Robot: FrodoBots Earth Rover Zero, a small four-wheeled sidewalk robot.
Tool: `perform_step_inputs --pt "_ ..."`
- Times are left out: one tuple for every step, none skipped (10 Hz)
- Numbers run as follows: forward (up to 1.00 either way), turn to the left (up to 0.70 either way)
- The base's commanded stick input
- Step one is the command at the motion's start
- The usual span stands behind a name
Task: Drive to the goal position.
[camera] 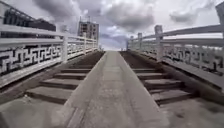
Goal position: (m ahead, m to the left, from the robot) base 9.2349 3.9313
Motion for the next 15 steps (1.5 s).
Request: perform_step_inputs --pt "0.45 0.0" --pt "0.45 0.0" --pt "0.45 0.0" --pt "0.45 0.0" --pt "0.45 0.0" --pt "0.45 0.0" --pt "0.45 0.0" --pt "0.45 0.0" --pt "0.45 0.0" --pt "0.45 0.0" --pt "0.45 0.0" --pt "0.45 0.0" --pt "0.45 0.0" --pt "0.45 0.0" --pt "0.45 0.0"
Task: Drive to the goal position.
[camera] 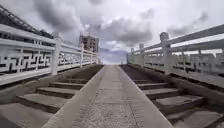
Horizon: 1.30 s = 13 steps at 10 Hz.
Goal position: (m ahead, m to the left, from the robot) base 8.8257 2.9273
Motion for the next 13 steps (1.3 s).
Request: perform_step_inputs --pt "0.45 0.0" --pt "0.45 0.0" --pt "0.45 0.0" --pt "0.45 0.0" --pt "0.45 0.0" --pt "0.45 0.0" --pt "0.45 0.0" --pt "0.45 0.0" --pt "0.45 0.0" --pt "0.45 0.0" --pt "0.45 0.0" --pt "0.45 0.0" --pt "0.45 0.0"
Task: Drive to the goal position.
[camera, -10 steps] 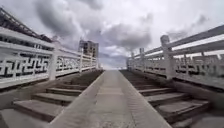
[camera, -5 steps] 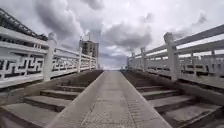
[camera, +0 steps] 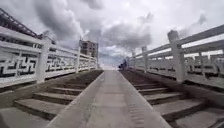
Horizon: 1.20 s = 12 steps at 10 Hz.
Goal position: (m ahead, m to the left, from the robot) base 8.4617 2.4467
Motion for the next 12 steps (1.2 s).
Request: perform_step_inputs --pt "0.45 0.0" --pt "0.45 0.0" --pt "0.45 0.0" --pt "0.45 0.03" --pt "0.45 0.13" --pt "0.45 0.27" --pt "0.45 0.23" --pt "0.45 0.1" --pt "0.45 0.0" --pt "0.45 0.0" --pt "0.45 0.0" --pt "0.45 0.0"
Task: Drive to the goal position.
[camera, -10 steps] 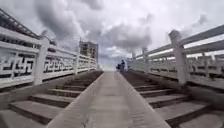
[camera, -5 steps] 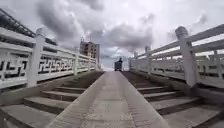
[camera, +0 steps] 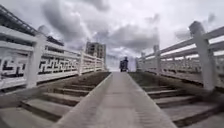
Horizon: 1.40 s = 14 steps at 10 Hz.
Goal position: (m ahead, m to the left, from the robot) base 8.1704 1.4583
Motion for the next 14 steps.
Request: perform_step_inputs --pt "0.45 0.0" --pt "0.45 0.0" --pt "0.45 0.0" --pt "0.45 0.0" --pt "0.45 0.0" --pt "0.45 0.0" --pt "0.45 0.0" --pt "0.45 0.0" --pt "0.45 0.0" --pt "0.45 0.0" --pt "0.45 0.0" --pt "0.45 -0.04" --pt "0.45 -0.16" --pt "0.45 -0.27"
